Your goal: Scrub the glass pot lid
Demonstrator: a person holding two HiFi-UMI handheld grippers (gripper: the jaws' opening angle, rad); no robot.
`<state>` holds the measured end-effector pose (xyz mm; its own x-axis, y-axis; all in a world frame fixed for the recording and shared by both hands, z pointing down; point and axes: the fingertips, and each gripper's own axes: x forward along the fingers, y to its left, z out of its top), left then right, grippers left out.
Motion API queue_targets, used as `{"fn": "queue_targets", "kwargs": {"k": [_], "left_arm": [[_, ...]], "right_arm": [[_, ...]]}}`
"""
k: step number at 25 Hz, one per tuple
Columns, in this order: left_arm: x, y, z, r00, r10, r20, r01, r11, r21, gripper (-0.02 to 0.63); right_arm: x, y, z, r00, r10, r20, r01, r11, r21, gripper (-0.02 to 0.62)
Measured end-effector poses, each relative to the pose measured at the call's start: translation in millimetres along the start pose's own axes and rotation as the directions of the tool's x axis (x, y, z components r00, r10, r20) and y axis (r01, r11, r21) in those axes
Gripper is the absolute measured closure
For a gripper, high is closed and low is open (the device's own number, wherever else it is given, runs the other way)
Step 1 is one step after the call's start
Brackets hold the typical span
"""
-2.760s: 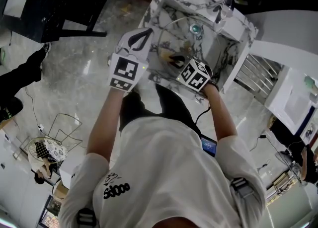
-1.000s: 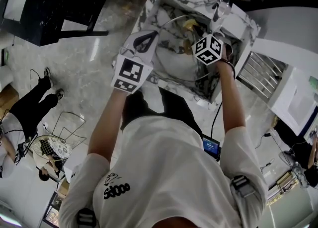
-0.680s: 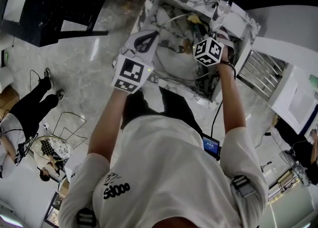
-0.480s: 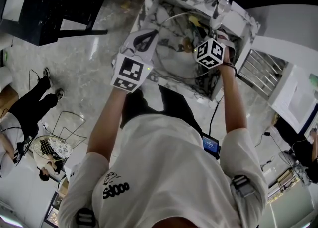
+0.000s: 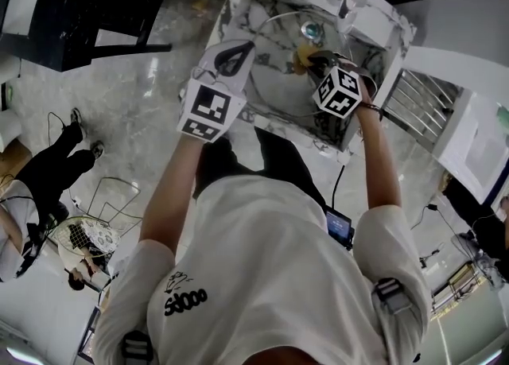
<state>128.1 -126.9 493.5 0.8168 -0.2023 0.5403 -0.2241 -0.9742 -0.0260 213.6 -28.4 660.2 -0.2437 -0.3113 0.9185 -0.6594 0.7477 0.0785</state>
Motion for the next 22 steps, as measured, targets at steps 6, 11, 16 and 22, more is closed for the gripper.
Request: {"fn": "queue_targets", "kwargs": {"k": [6,11,16,22], "left_arm": [[-2,-8,1,1.0,-0.011,0.004,0.011,1.0,0.006,0.595],[-2,-11,0,1.0,-0.015,0.003,0.015,1.0,0.007,0.595],[-1,-17,0,1.0,-0.022,0.007,0.022,1.0,0.01,0.595],[2,-24,4,0.999,-0.034,0.014,0.034,0.999,0.017,0.595]], "right_arm": [[-2,42,6,0.986,0.167,0.011,-0.167,0.986,-0.008,0.534],[-6,67,7,0.964,0.265,0.014,-0.265,0.964,-0.006,0.534],[-10,92,4,0.939,0.344,0.012,-0.344,0.939,-0.011,0.534],[-22,119,2,0.882,0.471,0.03,-0.471,0.882,-0.004,0.535]]}}
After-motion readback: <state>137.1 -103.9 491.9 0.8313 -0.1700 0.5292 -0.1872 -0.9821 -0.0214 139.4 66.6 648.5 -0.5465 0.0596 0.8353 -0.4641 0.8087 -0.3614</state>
